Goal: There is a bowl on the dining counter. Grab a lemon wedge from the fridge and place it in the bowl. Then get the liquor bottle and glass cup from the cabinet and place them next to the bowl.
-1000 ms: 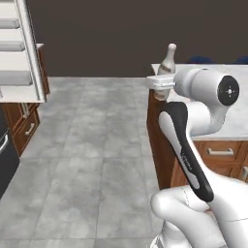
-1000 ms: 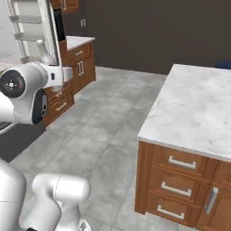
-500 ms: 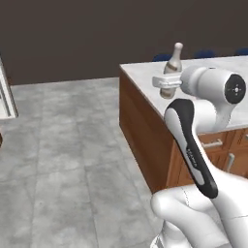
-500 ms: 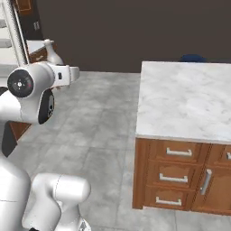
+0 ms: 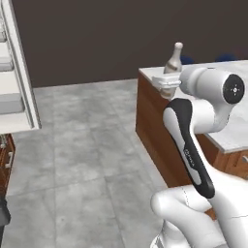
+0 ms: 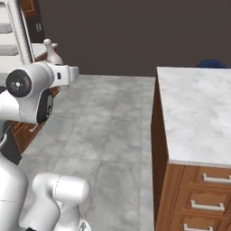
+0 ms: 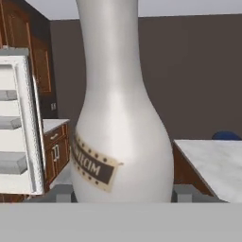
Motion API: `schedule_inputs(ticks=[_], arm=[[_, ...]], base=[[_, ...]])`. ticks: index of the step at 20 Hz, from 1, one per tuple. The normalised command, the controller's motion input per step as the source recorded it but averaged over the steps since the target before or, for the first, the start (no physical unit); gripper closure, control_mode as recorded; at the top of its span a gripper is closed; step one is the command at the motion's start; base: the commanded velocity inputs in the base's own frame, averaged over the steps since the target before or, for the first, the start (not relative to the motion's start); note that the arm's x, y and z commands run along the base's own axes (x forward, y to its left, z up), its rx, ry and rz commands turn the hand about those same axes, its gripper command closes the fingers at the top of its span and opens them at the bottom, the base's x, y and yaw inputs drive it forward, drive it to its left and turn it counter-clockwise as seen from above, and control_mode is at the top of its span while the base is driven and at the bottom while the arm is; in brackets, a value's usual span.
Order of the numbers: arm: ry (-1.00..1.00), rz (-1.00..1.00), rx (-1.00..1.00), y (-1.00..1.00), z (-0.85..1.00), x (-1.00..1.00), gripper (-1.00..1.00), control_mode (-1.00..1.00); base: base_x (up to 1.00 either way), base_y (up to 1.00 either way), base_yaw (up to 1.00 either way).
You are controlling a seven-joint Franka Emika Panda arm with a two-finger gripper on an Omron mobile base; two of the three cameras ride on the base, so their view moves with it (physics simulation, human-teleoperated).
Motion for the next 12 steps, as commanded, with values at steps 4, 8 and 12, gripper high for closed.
schedule_inputs(ticks=[4, 8, 12], arm=[[0.00, 0.00, 0.00, 0.00, 0.00, 0.00, 1.00, 1.00], [0.00, 0.00, 0.00, 0.00, 0.00, 0.00, 1.00, 1.00], [0.00, 0.00, 0.00, 0.00, 0.00, 0.00, 1.00, 1.00]], base=[[1.00, 0.03, 0.00], [1.00, 0.00, 0.00], [1.00, 0.00, 0.00]])
